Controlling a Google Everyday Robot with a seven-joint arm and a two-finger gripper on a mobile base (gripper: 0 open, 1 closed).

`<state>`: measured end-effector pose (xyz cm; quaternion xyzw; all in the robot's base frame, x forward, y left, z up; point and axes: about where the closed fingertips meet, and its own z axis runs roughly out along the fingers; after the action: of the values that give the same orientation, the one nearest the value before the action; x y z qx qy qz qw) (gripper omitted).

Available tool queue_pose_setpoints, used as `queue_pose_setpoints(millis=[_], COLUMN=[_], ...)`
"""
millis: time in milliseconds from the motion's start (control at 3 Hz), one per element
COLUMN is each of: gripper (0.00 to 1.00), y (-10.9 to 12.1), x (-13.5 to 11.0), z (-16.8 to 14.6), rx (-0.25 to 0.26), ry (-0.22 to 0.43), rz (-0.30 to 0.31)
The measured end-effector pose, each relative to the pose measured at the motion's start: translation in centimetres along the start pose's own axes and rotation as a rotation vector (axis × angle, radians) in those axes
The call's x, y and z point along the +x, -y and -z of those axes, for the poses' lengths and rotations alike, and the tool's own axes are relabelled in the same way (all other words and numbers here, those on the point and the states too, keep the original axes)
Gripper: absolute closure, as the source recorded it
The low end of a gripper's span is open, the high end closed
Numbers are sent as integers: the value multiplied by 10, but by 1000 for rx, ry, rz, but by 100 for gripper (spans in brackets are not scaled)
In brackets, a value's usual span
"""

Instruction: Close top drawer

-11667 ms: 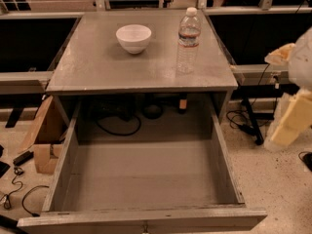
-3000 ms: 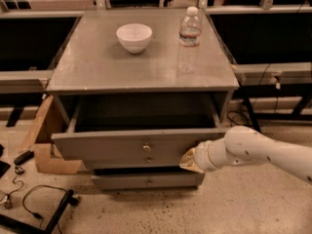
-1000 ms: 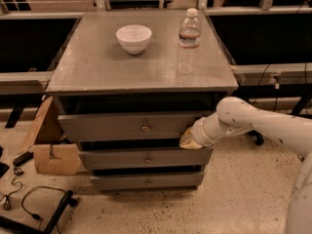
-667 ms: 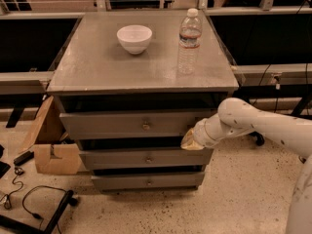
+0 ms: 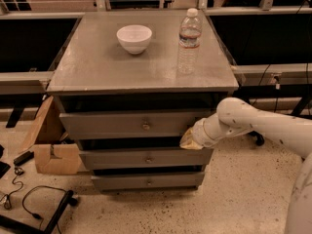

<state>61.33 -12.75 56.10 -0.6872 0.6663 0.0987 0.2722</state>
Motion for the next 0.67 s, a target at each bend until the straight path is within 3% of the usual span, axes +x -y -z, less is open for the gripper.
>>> queue_pose_setpoints(millis=[333, 667], gripper=[13, 0], y=[0, 0], x=[0, 0], z=[0, 0], rx=[0, 0], ry=[0, 0], rz=[0, 0])
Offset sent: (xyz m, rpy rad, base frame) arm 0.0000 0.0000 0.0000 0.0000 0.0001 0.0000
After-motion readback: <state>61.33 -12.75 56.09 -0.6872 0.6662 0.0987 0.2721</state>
